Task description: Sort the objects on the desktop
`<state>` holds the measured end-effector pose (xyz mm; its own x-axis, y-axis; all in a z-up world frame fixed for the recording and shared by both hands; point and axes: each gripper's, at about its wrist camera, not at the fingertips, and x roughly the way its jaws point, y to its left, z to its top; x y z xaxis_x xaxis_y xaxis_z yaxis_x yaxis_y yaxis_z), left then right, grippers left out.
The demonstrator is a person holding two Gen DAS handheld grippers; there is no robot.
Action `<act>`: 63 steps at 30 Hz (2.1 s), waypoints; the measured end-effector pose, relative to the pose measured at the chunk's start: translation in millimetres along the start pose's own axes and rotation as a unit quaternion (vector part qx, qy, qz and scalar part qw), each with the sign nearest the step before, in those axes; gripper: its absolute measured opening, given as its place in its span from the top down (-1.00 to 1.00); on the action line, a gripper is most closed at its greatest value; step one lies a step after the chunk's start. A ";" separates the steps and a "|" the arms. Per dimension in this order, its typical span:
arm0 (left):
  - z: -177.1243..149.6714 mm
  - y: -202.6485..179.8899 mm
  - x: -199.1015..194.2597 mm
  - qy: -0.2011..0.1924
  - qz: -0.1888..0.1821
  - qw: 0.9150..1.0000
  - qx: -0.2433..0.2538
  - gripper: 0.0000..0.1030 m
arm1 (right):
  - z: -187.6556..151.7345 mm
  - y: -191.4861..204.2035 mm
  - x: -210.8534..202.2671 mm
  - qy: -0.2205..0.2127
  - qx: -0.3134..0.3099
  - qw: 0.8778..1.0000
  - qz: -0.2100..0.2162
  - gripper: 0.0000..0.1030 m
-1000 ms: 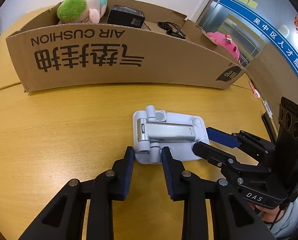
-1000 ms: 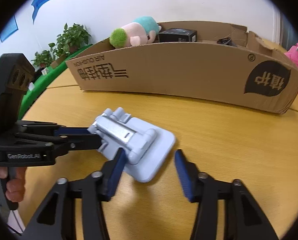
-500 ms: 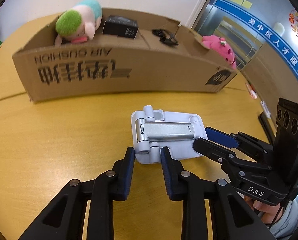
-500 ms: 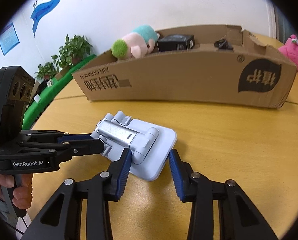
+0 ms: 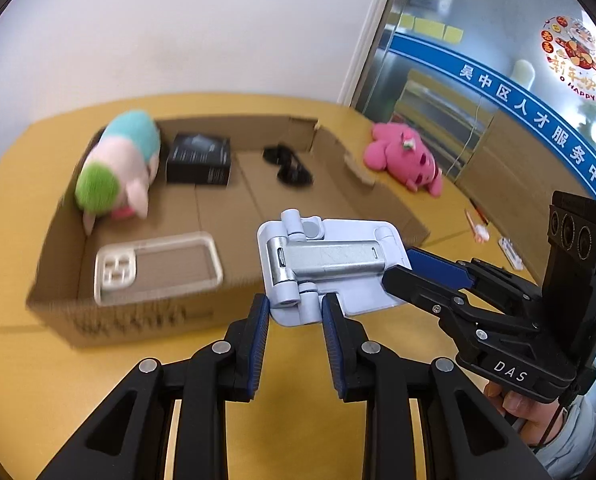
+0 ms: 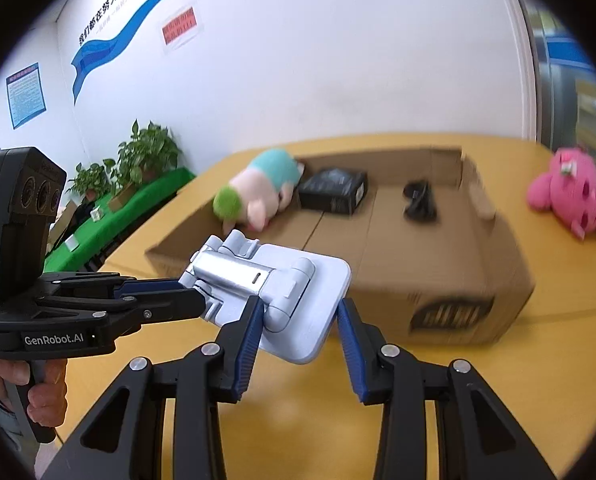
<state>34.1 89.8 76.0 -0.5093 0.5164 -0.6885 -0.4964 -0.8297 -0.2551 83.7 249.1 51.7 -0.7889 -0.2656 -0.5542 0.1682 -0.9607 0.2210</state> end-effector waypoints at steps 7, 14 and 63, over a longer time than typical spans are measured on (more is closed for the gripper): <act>49.2 5.3 36.6 0.013 -0.016 1.000 0.002 0.47 | 40.1 -30.2 18.7 -0.005 0.007 1.000 -0.004 0.28; 81.3 9.1 105.8 0.072 -0.019 0.997 -0.011 0.46 | 60.4 -80.7 62.9 0.044 0.033 0.998 -0.007 0.28; -43.9 73.9 43.5 -0.197 0.267 0.943 -0.008 -0.82 | -20.6 -19.8 64.1 -0.101 -0.028 0.978 -0.179 -0.69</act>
<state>6.1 41.7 -2.6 -0.9071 0.0595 -0.4166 -0.0857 -0.9953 0.0444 42.0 249.4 -4.8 -0.9026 0.1039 -0.4179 -0.1123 -0.9937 -0.0045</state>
